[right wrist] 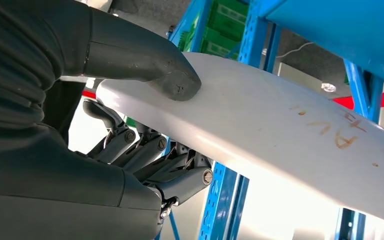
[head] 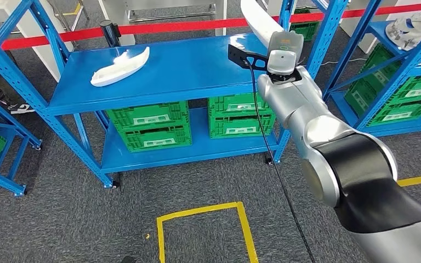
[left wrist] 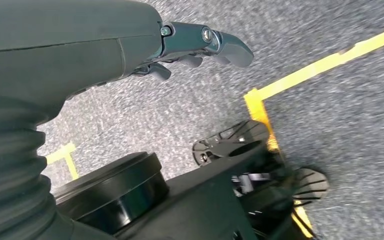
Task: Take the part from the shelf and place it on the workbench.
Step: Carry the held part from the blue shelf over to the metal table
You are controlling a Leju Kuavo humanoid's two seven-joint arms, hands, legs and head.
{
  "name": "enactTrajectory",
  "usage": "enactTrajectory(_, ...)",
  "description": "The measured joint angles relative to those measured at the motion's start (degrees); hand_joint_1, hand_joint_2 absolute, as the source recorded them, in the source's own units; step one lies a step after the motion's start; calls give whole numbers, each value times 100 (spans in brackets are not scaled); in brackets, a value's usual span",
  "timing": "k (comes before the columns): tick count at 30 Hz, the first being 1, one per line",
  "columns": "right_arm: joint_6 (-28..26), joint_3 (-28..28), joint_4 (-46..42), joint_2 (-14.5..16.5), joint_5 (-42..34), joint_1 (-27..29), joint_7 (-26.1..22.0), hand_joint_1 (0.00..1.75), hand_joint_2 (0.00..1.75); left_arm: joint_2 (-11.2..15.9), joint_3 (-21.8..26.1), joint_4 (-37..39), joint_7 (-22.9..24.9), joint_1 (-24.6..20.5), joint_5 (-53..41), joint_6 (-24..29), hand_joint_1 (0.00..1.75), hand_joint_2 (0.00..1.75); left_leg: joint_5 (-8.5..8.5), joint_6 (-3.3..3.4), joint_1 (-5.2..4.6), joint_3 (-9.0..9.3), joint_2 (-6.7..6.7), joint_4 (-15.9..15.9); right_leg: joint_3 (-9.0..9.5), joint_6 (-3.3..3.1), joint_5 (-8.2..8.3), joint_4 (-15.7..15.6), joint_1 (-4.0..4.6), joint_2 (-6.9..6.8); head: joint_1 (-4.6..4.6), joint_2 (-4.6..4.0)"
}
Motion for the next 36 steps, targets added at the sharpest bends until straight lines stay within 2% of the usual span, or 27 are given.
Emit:
enactTrajectory(2, -2, -1, -11, -36, 1, -11, 6, 162, 175, -1, -8, -5, 19, -24, -4, 0, 0, 175, -85, 51, -16, 584, -15, -773, -104, 67, 128, 1, 5, -5, 5, 0)
enactTrajectory(3, -2, -2, -16, -54, 2, -22, 9, 162, 175, -2, -14, -8, 22, -34, -6, 0, 0, 175, -180, 95, -33, 752, -25, -1061, -122, 107, 190, -13, 6, -12, 8, 0)
enactTrajectory(4, -3, -2, -21, -69, 3, -30, 8, 162, 175, -2, -23, -8, 24, -38, -7, 0, 0, 175, -239, 150, -58, 817, -34, -1229, -130, 148, 258, -46, 0, -18, 8, 0)
enactTrajectory(6, -2, -2, -19, -102, -1, -27, -4, 162, 175, -2, -38, -6, 32, -38, -10, 0, 0, 175, -125, 267, -71, 732, -23, -1298, -148, 226, 351, -123, -18, -18, -6, 0)
enactTrajectory(7, -5, -2, -16, -127, -11, -15, -19, 162, 175, -1, -45, -5, 38, -38, -11, 0, 0, 175, -42, 321, -67, 685, -12, -1315, -185, 256, 261, -89, -27, -11, -9, 0)
enactTrajectory(8, -23, -3, -14, -154, -34, -5, -56, 162, 175, -2, -50, -5, 43, -39, -11, 0, 0, 175, 49, 367, -58, 621, -1, -1333, -247, 280, 44, 59, -29, -4, -8, 0)
enactTrajectory(10, -150, -27, -13, -195, -134, 9, -220, 162, 175, -2, -58, -5, 48, -36, -10, 0, 0, 175, 213, 420, -63, 450, 5, -1337, -414, 307, -596, 724, -22, 6, 3, 0)
enactTrajectory(11, -259, -48, -13, -199, -208, 23, -347, 162, 175, -2, -60, -4, 50, -34, -6, 0, 0, 175, 288, 431, -73, 354, 6, -1329, -486, 313, -822, 1127, -13, 8, 3, 0)
enactTrajectory(12, -388, -80, -14, -198, -293, 50, -498, 162, 175, -2, -61, -4, 54, -32, 1, 0, 0, 175, 356, 435, -82, 259, 8, -1317, -508, 310, -904, 1446, -2, 10, 3, 0)
enactTrajectory(13, -513, -116, -17, -188, -371, 88, -648, 162, 175, -2, -62, -4, 57, -31, 11, 0, 0, 175, 418, 434, -89, 166, 12, -1302, -449, 299, -850, 1600, 8, 10, 3, 0)
enactTrajectory(14, -630, -153, -22, -170, -447, 131, -794, 162, 175, -2, -62, -4, 61, -32, 25, 0, 0, 175, 476, 430, -95, 79, 16, -1286, -294, 280, -716, 1549, 17, 10, 3, 0)
enactTrajectory(15, -744, -198, -37, -134, -533, 172, -940, 162, 175, -2, -63, -4, 64, -32, 39, 0, 0, 175, 532, 421, -98, -4, 19, -1267, -32, 253, -592, 1291, 27, 11, 4, 0)
enactTrajectory(16, -843, -247, -61, -92, -624, 202, -1078, 162, 175, -3, -64, -4, 66, -32, 56, 0, 0, 175, 582, 404, -106, -79, 19, -1247, 285, 216, -577, 901, 42, 12, 4, 0)
enactTrajectory(18, -1054, -365, -140, 44, -854, 257, -1409, 162, 175, -4, -69, -4, 73, -32, 91, 0, 0, 175, 675, 349, -118, -165, 28, -1226, 764, 137, -711, 195, 80, 21, 2, 0)
enactTrajectory(19, -1156, -430, -182, 118, -968, 293, -1603, 162, 175, -3, -72, -4, 80, -33, 107, 0, 0, 175, 723, 314, -117, -178, 33, -1235, 855, 101, -780, 23, 99, 26, 3, 0)
enactTrajectory(21, -1336, -556, -269, 309, -1218, 433, -2049, 162, 175, 2, -73, -4, 109, -23, 144, 0, 0, 175, 797, 234, -108, -189, 32, -1268, 832, 23, -703, -59, 101, 22, 13, 0)
enactTrajectory(22, -1398, -607, -328, 427, -1333, 531, -2268, 162, 175, 7, -72, -4, 125, -11, 164, 0, 0, 175, 735, 188, -101, -221, 22, -1237, 797, -23, -637, -82, 89, 16, 9, 0)
enactTrajectory(24, -1470, -671, -504, 707, -1541, 788, -2631, 162, 175, 22, -69, -4, 149, 12, 216, 0, 0, 175, 305, 96, -78, -336, 2, -895, 683, -100, -485, -121, 60, 16, -7, 0)
enactTrajectory(26, -1482, -680, -782, 979, -1741, 1140, -2846, 162, 175, 40, -69, -4, 160, 21, 277, 0, 0, 175, -234, 16, -52, -468, -3, -210, 526, -126, -351, -124, 57, 30, -22, 0)
enactTrajectory(27, -1473, -662, -961, 1086, -1866, 1356, -2920, 162, 175, 51, -69, -4, 161, 27, 314, 0, 0, 175, -345, -12, -40, -492, -2, 100, 444, -122, -285, -122, 56, 28, -22, 0)
enactTrajectory(28, -1455, -621, -1170, 1177, -1999, 1589, -2977, 162, 175, 62, -68, -4, 159, 40, 353, 0, 0, 175, -318, -32, -31, -456, -1, 280, 360, -114, -222, -118, 56, 16, -23, 0)
enactTrajectory(29, -1422, -551, -1398, 1246, -2139, 1836, -3019, 162, 175, 72, -66, -4, 154, 59, 388, 0, 0, 175, -184, -43, -22, -337, -1, 280, 273, -104, -158, -111, 54, 3, -23, 0)
enactTrajectory(30, -1369, -445, -1664, 1293, -2297, 2089, -3054, 162, 175, 84, -60, -4, 147, 80, 437, 0, 0, 175, -34, -48, -12, -116, -1, 78, 186, -89, -96, -100, 52, -8, -23, 0)
enactTrajectory(31, -1296, -303, -1978, 1328, -2468, 2349, -3066, 162, 175, 92, -48, -5, 142, 97, 489, 0, 0, 175, 11, -46, -2, 186, -6, -279, 110, -68, -38, -84, 53, -14, -24, 0)
enactTrajectory(33, -1146, 68, -2691, 1341, -2819, 2862, -3047, 162, 175, 103, -13, -7, 136, 121, 599, 0, 0, 175, -124, 14, -18, 747, -28, -1063, 13, -8, 68, -66, 60, -26, -15, 0)
enactTrajectory(34, -1087, 282, -3034, 1322, -2966, 3098, -3036, 162, 175, 105, 9, -8, 136, 134, 649, 0, 0, 175, -212, 61, -33, 881, -41, -1290, -2, 25, 124, -76, 62, -31, -16, 0)
enactTrajectory(36, -1002, 707, -3677, 1229, -3249, 3576, -3043, 162, 175, 107, 62, -7, 126, 181, 735, 0, 0, 175, -167, 176, -51, 860, -45, -1378, -6, 92, 228, -121, 57, -30, -21, 0)
